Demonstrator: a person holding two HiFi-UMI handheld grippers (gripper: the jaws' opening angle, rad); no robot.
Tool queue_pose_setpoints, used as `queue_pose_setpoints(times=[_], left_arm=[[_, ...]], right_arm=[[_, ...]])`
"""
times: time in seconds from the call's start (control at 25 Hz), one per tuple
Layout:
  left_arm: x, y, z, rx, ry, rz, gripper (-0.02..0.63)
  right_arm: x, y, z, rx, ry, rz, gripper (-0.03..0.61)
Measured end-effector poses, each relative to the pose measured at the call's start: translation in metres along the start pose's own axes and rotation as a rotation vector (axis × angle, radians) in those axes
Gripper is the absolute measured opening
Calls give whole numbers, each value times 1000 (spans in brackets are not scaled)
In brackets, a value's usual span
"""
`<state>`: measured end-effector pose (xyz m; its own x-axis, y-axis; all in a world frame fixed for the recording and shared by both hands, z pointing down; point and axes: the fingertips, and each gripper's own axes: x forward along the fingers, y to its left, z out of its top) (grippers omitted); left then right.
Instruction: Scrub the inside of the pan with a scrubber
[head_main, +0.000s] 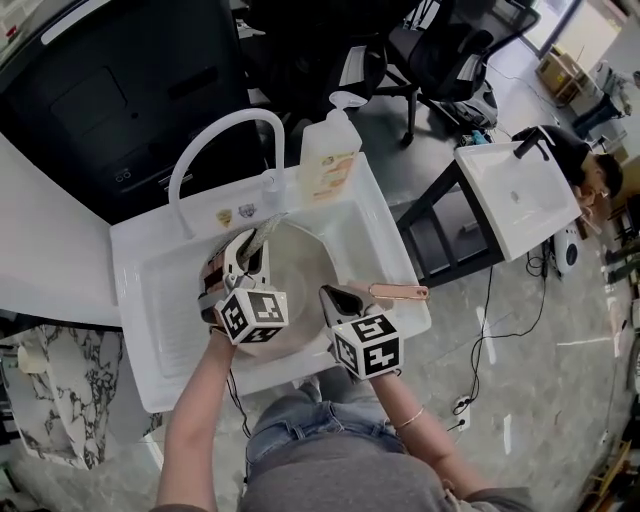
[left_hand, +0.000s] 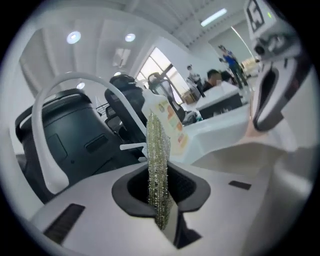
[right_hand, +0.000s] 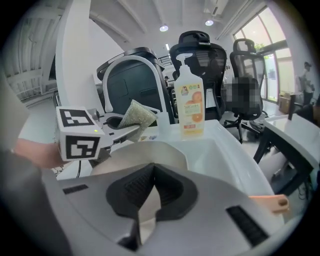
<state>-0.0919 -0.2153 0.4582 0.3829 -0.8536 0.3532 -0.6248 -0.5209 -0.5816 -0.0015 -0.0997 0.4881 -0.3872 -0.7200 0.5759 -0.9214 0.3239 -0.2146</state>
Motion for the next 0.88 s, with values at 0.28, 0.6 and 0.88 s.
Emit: queue_pose_setpoints(times=[0.28, 0.6, 0.88], left_arm=[[-49, -15, 17, -373, -99, -53, 61], [-100, -4, 11, -641, -141, -36, 61], [-135, -3, 9, -688, -149, 10, 61]], right_arm=[[-13, 4, 18, 0, -122, -29, 11], [-23, 14, 38, -43, -227, -2, 11], [-37, 26, 48, -80, -295, 66, 9]])
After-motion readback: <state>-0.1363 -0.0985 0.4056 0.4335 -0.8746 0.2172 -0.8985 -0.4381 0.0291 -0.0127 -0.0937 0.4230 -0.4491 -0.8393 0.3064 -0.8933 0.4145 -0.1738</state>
